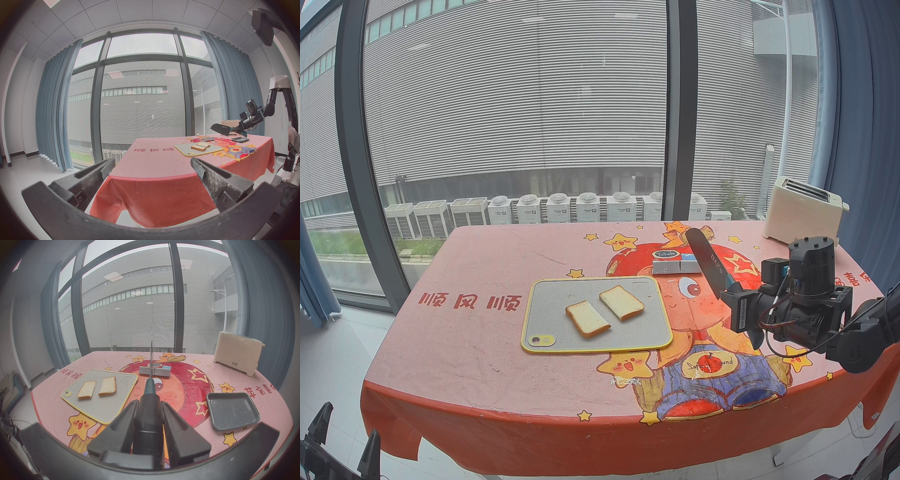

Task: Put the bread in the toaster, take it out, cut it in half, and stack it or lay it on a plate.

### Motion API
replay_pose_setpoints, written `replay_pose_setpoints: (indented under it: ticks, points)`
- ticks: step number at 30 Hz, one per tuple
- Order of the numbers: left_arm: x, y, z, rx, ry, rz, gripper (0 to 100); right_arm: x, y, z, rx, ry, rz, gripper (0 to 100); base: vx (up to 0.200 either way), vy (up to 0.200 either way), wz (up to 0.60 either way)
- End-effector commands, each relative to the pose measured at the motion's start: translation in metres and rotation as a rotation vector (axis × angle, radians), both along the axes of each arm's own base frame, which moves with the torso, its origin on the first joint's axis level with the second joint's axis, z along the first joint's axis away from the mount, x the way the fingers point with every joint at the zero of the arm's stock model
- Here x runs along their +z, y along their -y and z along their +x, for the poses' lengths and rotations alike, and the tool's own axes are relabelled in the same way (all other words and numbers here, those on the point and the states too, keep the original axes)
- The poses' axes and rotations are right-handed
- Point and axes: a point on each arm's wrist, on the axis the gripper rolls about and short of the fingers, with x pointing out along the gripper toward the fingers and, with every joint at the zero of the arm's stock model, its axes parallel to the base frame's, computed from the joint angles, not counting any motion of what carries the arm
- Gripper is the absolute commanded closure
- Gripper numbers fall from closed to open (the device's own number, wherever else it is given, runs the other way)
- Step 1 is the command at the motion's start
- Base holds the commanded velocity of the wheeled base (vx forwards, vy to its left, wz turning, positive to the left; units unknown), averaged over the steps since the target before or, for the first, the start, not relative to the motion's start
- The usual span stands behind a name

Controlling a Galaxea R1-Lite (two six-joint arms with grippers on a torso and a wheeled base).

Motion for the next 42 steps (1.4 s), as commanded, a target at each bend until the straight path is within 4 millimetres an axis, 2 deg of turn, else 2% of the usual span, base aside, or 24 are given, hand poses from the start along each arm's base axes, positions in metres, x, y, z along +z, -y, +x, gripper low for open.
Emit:
replay_pose_setpoints:
  ticks: [1, 24, 39, 42]
  points:
    - [-0.004, 0.0, 0.001, 0.0, -0.012, 0.0, 0, 0.0, 0.0, 0.0, 0.001, 0.001, 0.0, 100, 0.0, 0.0, 0.0]
    - [-0.004, 0.0, 0.001, 0.0, -0.012, 0.0, 0, -0.005, 0.006, 0.003, -0.02, -0.017, -0.011, 100, 0.0, 0.0, 0.0]
    - [-0.004, 0.0, 0.001, 0.0, -0.012, 0.0, 0, -0.015, 0.006, 0.009, -0.029, -0.047, -0.026, 100, 0.0, 0.0, 0.0]
    - [-0.004, 0.0, 0.001, 0.0, -0.012, 0.0, 0, -0.024, 0.009, 0.016, -0.047, -0.072, -0.034, 100, 0.0, 0.0, 0.0]
